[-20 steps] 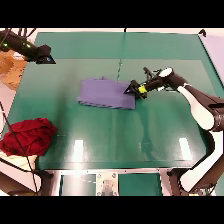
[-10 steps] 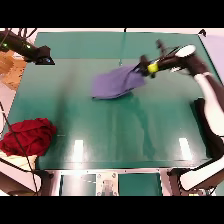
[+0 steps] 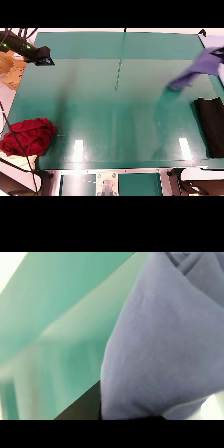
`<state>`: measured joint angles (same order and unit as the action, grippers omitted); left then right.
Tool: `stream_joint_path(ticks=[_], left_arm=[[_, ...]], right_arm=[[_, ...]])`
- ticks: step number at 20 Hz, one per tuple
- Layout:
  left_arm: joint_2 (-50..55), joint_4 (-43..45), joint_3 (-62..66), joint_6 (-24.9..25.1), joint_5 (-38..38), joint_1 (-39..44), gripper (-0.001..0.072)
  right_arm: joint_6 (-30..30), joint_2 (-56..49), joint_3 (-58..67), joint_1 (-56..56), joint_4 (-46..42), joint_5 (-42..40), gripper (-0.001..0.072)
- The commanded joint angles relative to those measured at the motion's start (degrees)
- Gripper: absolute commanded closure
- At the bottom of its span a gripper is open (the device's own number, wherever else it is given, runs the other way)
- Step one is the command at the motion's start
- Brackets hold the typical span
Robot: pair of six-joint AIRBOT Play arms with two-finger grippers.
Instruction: Fold the shirts.
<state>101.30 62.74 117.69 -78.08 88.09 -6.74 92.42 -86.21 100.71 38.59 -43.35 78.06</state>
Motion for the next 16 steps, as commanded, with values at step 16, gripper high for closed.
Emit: stream_joint_path(ticks=[16], left_arm=[[-0.02,-0.20,-0.68,-2.01,2.67,-0.02,0.0688]], right_arm=[[8.02,4.76,-3.08,23.45,-35.80,22.51,0.0695]])
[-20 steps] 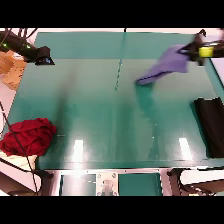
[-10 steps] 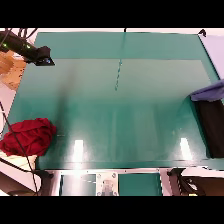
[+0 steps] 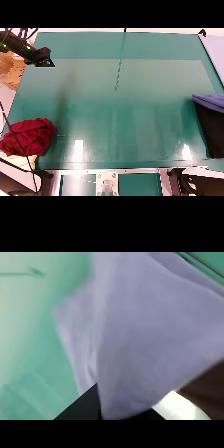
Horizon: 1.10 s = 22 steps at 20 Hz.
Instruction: Fold the shirts.
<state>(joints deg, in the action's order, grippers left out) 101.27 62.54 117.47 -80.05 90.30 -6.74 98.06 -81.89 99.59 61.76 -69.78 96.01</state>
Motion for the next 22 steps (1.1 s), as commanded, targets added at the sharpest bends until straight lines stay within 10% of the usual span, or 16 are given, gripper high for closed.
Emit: stream_joint_path(ticks=[1,5,6,8,9,13,14,15,16,22], left_arm=[[0.00,0.00,-1.27,-0.02,0.39,-0.02,0.0688],[0.04,0.02,-2.78,0.00,0.13,-0.02,0.0688],[0.04,0.02,-2.78,0.00,-0.24,-0.02,0.0688],[0.04,0.00,-2.78,0.00,-0.94,-0.02,0.0688],[0.04,0.00,-2.78,0.00,-0.92,-0.02,0.0688],[-0.02,-0.20,-2.34,-0.11,-0.74,-0.02,0.0689],[-0.24,-0.20,-1.84,-0.74,-0.72,-0.02,0.0689],[-0.94,-0.15,-1.70,-1.53,-1.14,-0.02,0.0689],[-1.84,-0.15,-1.70,-2.45,-1.62,-0.02,0.0689],[-13.11,5.68,-11.21,-4.35,-0.07,2.86,0.0690]], right_arm=[[2.80,0.44,-4.07,0.28,-11.67,4.61,0.0695],[3.80,0.42,-17.40,0.28,-19.43,2.73,0.0692],[4.15,0.39,-21.29,0.28,-21.29,1.46,0.0624],[6.51,-0.28,-27.34,0.35,-24.28,0.94,0.0185],[6.58,-1.01,-28.33,0.33,-24.76,0.94,0.0152],[8.02,-2.23,-22.40,-2.03,-18.05,0.35,0.0164],[7.50,-2.21,-19.80,-3.56,-14.67,-0.63,0.0266],[5.53,-2.21,-17.31,-5.57,-11.04,-2.14,0.0583],[4.31,-2.19,-14.99,-8.24,-7.89,-4.00,0.0679],[-3.91,1.18,-17.88,-27.69,-1.77,-12.81,0.0697]])
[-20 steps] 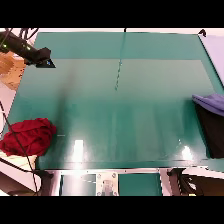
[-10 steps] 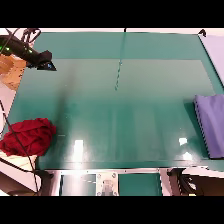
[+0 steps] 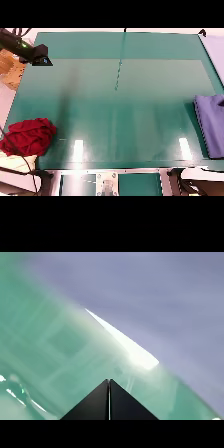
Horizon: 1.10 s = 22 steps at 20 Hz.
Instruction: Fold the shirts.
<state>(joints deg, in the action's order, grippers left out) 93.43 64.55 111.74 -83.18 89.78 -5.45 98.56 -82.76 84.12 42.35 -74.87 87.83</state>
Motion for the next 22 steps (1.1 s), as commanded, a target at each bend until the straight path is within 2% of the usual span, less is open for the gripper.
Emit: stream_joint_path(ticks=[1,6,9,13,22], left_arm=[[-8.81,5.03,-10.80,-1.99,-0.57,2.84,0.0690],[-28.79,5.42,-42.56,-6.75,-10.05,10.27,0.0691],[-37.62,5.25,-55.56,-10.95,-13.46,12.92,0.0690],[-39.67,5.92,-59.06,-11.06,-11.58,12.90,0.0689],[-39.67,5.92,-59.01,-10.84,-13.29,12.90,0.0688]], right_arm=[[-5.01,4.46,-6.54,-10.80,3.30,-7.06,0.0697],[-9.73,20.57,-33.40,-16.15,4.07,-18.14,0.0696],[-11.89,25.18,-39.50,-16.28,8.28,-23.82,0.0696],[-11.93,25.20,-39.54,-16.26,9.73,-21.77,0.0695],[-11.93,25.16,-39.52,-16.17,9.73,-21.81,0.0695]])
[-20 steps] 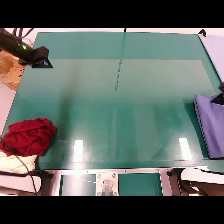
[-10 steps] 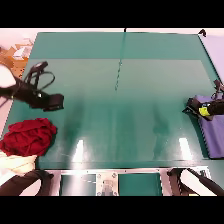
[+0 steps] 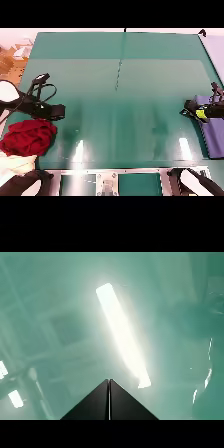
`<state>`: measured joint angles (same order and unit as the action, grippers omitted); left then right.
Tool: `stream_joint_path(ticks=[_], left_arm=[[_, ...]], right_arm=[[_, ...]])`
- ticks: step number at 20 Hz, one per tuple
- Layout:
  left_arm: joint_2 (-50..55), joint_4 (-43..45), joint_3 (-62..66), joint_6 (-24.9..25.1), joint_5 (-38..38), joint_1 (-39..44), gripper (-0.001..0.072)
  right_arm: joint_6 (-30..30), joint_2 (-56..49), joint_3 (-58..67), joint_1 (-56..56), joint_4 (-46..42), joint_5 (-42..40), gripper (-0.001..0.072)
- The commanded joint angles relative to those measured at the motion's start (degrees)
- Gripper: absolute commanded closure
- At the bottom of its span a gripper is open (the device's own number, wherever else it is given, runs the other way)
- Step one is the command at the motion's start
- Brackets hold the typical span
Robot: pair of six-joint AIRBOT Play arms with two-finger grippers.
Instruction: Fold the shirts.
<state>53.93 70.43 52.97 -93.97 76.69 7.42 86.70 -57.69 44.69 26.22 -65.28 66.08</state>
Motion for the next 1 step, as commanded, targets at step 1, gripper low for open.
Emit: stream_joint_path(ticks=[1], left_arm=[[-0.17,0.04,-0.24,-0.04,-0.17,0.02,0.0688]], right_arm=[[-0.07,0.09,-0.09,-0.04,0.15,-0.07,0.0696]])
